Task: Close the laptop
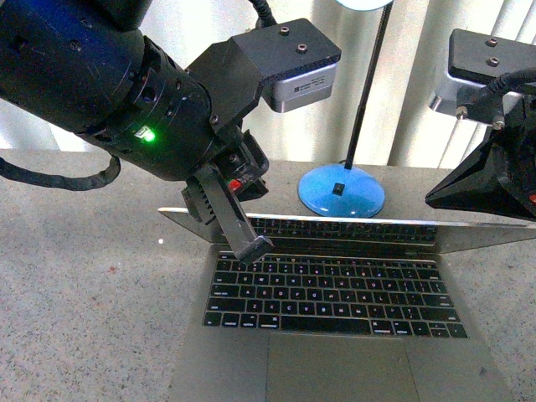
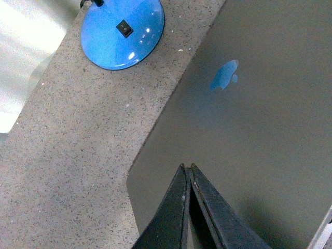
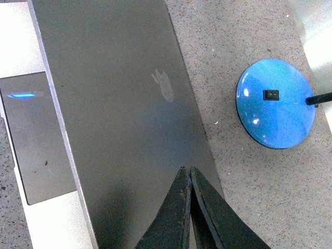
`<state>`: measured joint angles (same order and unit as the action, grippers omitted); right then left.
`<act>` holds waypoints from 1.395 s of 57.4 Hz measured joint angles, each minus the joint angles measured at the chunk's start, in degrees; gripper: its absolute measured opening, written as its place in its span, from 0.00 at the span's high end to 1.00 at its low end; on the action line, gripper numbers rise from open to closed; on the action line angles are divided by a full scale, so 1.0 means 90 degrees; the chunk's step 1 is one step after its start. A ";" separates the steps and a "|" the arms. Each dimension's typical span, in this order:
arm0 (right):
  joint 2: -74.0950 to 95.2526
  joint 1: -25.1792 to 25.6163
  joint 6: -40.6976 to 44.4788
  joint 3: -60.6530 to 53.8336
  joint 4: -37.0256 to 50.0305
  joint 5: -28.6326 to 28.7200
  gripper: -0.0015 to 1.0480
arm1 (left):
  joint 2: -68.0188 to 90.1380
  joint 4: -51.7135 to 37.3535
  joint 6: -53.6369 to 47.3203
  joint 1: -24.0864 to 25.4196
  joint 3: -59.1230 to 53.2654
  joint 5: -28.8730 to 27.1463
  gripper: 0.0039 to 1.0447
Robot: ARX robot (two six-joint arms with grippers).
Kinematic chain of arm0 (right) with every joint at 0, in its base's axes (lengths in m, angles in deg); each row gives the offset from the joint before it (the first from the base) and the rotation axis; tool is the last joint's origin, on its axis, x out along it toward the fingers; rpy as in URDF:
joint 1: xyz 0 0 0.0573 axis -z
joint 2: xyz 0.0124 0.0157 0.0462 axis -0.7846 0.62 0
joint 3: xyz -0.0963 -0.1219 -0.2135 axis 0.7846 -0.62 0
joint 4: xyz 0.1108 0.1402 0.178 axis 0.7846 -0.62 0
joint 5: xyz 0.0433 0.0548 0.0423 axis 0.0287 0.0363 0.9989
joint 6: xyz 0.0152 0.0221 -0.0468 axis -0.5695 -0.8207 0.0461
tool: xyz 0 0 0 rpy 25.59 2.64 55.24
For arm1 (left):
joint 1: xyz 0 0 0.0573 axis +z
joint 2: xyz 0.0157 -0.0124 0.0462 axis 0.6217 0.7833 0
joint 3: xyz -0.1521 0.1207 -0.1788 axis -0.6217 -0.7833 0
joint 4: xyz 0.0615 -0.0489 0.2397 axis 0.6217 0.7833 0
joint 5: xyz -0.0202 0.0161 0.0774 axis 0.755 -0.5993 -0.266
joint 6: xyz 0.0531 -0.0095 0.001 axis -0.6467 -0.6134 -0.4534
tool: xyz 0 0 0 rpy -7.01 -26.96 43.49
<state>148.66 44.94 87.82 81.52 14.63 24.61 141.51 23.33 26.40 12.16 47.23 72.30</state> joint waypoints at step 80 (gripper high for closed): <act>0.0216 -0.0073 0.0209 -0.0483 0.0010 0.0078 0.97 | 0.0481 -0.0182 -0.0141 -0.0104 -0.0255 0.0214 0.97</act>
<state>150.60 44.29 89.70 77.17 14.72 25.31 145.84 21.70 25.13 11.22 44.93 74.22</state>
